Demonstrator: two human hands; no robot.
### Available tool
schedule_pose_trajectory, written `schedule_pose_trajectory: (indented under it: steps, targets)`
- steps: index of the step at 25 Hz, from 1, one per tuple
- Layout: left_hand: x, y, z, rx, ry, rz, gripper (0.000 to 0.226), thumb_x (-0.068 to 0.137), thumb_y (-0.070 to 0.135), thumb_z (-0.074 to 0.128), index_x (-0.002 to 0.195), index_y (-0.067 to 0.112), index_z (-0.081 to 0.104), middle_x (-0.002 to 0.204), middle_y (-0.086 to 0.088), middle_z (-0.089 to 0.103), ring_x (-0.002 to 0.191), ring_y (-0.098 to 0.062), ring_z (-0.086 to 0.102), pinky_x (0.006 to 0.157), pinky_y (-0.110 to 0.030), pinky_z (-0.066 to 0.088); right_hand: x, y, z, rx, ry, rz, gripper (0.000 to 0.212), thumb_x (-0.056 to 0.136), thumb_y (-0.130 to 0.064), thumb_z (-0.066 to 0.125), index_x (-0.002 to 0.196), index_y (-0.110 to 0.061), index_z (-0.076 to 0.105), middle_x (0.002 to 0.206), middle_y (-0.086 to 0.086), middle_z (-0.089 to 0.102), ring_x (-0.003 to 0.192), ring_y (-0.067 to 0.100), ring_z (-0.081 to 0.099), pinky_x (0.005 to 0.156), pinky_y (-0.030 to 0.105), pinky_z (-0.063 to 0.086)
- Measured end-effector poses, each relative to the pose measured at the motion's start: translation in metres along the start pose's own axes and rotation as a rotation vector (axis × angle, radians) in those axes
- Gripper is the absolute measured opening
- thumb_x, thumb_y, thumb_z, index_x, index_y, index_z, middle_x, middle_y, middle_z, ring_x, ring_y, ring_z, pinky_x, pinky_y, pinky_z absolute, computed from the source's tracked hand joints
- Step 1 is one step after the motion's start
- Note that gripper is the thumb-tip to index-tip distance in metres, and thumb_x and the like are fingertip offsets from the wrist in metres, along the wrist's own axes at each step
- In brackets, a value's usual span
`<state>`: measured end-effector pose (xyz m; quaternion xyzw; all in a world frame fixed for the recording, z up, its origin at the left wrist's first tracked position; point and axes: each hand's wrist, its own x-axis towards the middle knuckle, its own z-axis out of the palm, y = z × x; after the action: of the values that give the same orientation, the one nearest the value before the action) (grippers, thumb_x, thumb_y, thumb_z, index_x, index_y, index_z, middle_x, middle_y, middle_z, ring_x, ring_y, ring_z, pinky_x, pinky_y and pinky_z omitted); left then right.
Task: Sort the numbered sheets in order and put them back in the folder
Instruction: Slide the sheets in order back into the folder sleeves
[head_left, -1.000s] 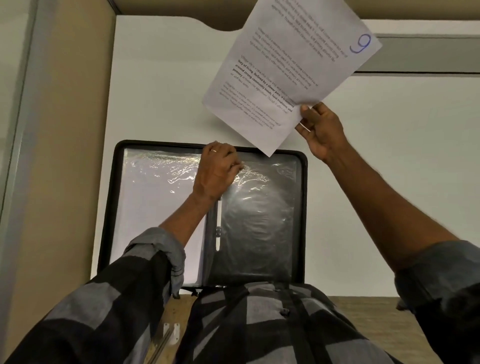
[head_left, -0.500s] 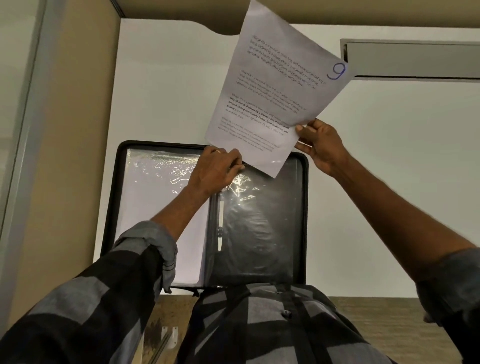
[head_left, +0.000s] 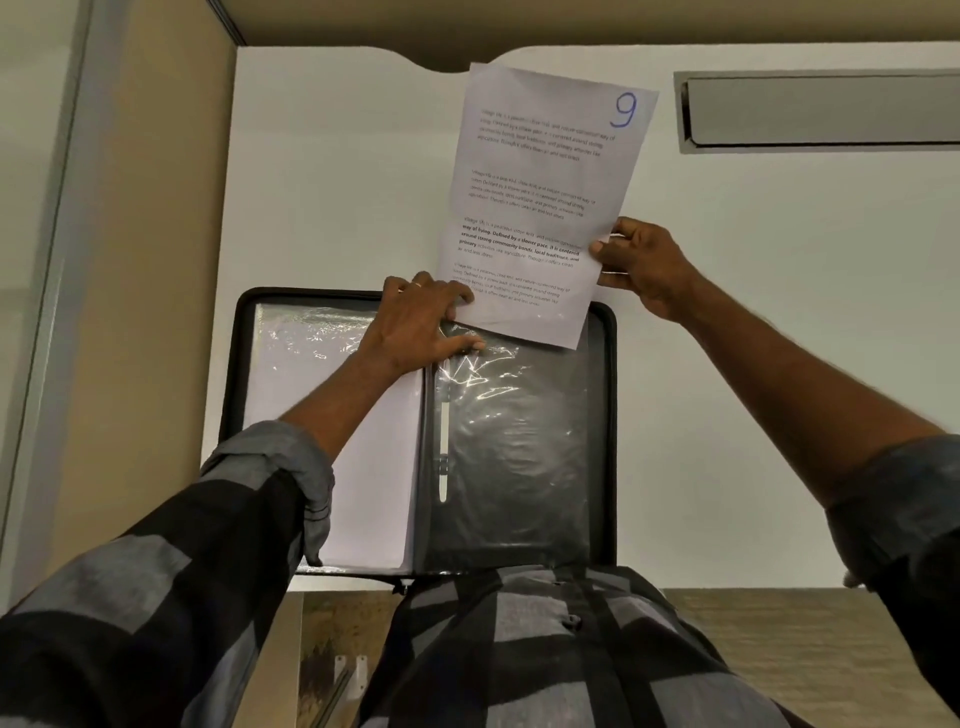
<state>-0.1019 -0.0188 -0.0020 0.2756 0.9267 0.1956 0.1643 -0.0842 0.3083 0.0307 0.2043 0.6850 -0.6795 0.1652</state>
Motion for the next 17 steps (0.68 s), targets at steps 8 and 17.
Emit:
schedule_pose_trajectory:
  steps: [8,17]
  targets:
    - [0.005,-0.023,-0.007,0.037,-0.025,0.039,0.094,0.074,0.076,0.068,0.152,0.034,0.036,0.094,0.018,0.062,0.102,-0.004,0.048,0.101,-0.035,0.027,0.014,0.012,-0.011,0.074,-0.024,0.042,0.04,0.099,-0.012,0.064,0.139,-0.011,0.057,0.125,0.003,0.072,0.112,0.021,0.071,0.087,0.033,0.06]
    - [0.017,-0.034,0.001,-0.024,-0.033,0.12,0.037,0.075,0.062,0.077,0.09,0.029,0.074,0.102,0.011,0.058,0.099,-0.014,0.053,0.085,-0.038,0.037,0.029,0.022,-0.014,0.019,-0.127,0.059,0.042,0.101,-0.01,0.061,0.142,-0.01,0.055,0.13,0.006,0.07,0.117,0.021,0.069,0.092,0.034,0.059]
